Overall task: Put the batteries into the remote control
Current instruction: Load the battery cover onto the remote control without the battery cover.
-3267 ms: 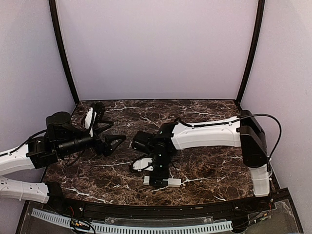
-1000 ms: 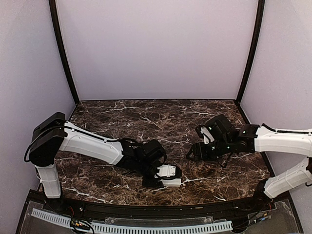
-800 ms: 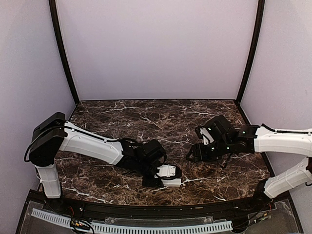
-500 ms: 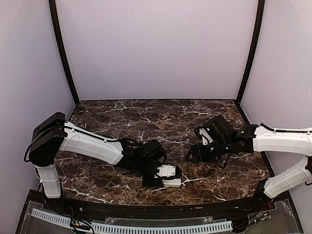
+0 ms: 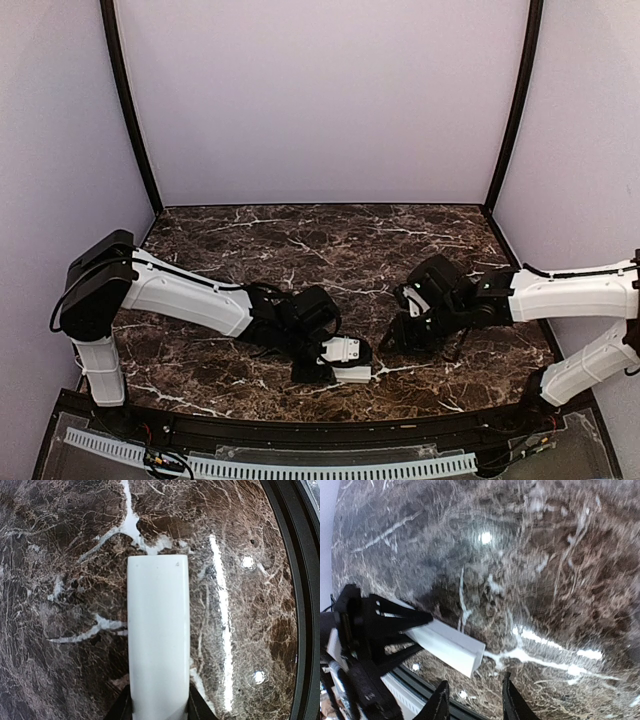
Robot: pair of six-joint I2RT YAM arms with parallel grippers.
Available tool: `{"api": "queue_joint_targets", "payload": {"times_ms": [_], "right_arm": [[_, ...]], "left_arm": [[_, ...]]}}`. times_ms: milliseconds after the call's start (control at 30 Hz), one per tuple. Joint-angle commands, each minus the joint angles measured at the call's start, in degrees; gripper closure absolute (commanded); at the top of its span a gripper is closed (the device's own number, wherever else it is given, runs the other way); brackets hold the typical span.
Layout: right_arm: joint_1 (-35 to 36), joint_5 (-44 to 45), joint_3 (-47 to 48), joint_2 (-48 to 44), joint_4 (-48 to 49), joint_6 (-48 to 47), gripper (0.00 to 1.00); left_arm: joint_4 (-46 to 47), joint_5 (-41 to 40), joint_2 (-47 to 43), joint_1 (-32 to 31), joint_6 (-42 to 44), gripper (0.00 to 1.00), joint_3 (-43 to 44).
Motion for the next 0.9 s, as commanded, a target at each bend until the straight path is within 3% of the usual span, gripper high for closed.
{"api": "queue_joint_targets", "payload": {"times_ms": [0, 33, 167, 500, 667, 867], "right_arm": [[3.1, -4.2, -5.1, 1.2, 5.3, 10.2, 0.9], [3.7, -3.7, -5.2, 2.3, 5.1, 11.1, 1.0], [6.8, -0.1, -1.7, 7.4, 0.6, 12.6, 1.0], [8.8, 2.2, 3.7, 17.3, 0.9, 15.6, 1.0], [9.0, 4.8, 4.8, 17.8, -2.5, 15.8, 1.0], [9.0, 5.9, 2.5, 15.2, -2.8, 17.0, 1.0]], "left_arm": [[-2.6, 1.5, 0.1, 0.4, -0.4, 0.69, 0.4], [-2.6, 1.6, 0.0, 0.4, -0.4, 0.69, 0.4], [-2.6, 2.1, 0.2, 0.5, -0.4, 0.66, 0.4], [-2.3, 3.4, 0.7, 0.7, -0.6, 0.64, 0.3], [-3.7, 4.0, 0.7, 1.2, -0.2, 0.48, 0.3], [-6.8, 3.8, -0.9, 2.7, 0.7, 0.41, -0.1]]}}
